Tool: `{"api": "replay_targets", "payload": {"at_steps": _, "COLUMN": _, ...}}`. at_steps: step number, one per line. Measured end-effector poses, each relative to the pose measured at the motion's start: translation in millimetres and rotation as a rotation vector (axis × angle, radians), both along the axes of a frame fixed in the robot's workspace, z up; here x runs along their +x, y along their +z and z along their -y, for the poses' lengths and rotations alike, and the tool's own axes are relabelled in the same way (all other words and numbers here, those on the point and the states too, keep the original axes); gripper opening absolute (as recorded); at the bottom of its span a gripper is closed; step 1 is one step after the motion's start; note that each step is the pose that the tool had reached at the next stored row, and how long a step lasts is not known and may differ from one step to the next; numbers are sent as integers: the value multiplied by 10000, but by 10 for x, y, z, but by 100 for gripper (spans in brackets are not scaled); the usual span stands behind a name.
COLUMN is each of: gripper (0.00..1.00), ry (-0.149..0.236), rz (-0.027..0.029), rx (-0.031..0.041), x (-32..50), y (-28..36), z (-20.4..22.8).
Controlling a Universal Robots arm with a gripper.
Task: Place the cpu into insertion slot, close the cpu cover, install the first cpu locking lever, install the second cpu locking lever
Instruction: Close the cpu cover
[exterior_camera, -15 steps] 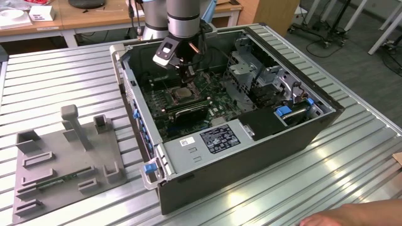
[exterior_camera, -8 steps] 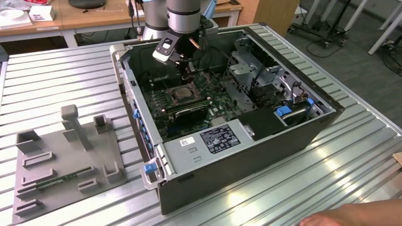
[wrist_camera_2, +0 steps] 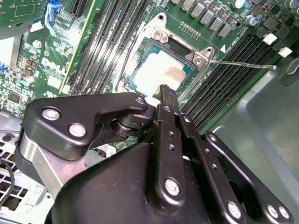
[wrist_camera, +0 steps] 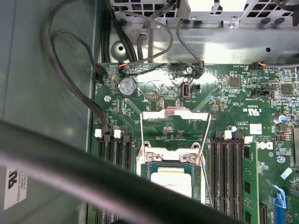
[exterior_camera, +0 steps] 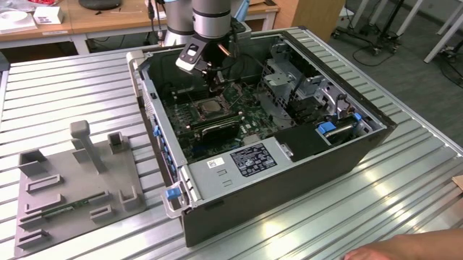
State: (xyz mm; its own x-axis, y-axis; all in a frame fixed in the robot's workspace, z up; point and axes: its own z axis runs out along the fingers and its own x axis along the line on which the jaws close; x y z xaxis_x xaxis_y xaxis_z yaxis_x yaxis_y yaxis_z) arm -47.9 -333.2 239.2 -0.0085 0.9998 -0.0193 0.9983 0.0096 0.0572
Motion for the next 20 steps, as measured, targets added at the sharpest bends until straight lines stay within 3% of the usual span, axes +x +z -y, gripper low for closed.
{"api": "replay_targets", "payload": {"at_steps": 7, "gripper": 10, "ry": 0, "rz": 0, "rx": -1, "x": 0, "y": 58, "z": 0}}
{"api": "replay_targets", "payload": {"at_steps": 20, "gripper": 10, "ry": 0, "rz": 0, "rx": -1, "x": 0, "y": 297, "z": 0}}
